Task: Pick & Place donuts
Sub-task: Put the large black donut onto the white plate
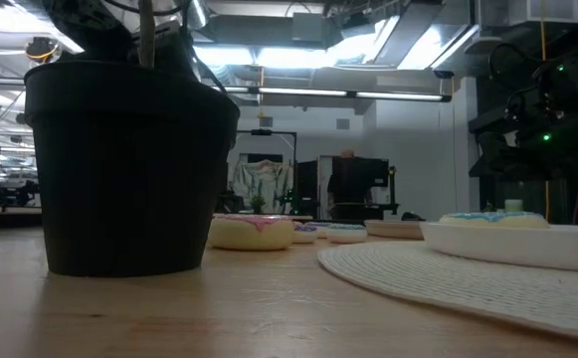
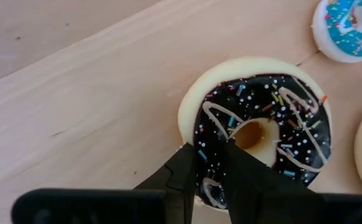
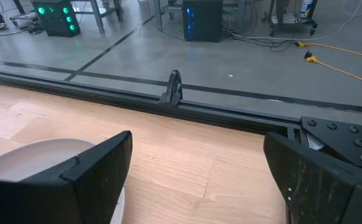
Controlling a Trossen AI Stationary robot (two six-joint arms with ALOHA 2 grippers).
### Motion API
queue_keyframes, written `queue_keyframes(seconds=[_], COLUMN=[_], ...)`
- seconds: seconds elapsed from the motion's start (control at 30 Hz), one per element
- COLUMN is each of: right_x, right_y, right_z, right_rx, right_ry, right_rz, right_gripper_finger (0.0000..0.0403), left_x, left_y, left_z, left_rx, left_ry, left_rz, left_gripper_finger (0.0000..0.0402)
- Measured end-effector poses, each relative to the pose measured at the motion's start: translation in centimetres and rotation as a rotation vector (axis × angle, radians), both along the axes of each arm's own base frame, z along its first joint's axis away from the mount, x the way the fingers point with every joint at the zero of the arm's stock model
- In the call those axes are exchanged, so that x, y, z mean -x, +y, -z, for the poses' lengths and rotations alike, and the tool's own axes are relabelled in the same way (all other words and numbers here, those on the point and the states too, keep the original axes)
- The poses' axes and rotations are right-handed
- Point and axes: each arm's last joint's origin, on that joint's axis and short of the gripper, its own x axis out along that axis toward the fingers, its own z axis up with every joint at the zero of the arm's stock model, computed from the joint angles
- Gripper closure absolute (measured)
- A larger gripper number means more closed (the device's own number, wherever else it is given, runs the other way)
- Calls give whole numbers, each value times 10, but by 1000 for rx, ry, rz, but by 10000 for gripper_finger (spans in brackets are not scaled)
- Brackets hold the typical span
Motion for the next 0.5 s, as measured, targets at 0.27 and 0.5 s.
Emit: queue_keyframes(seconds=[0.27, 0.5], right_x=[0, 0], right_y=[0, 0], right_z=[0, 0], right_rx=[0, 0], right_ry=[0, 0], right_rz=[0, 0], right_gripper_finger=[40, 40], left_x=[-9, -15], left_y=[9, 17], left_z=[-12, -22], left_rx=[0, 13], left_ry=[-30, -46], left_rz=[50, 136], left_gripper_finger=[341, 341])
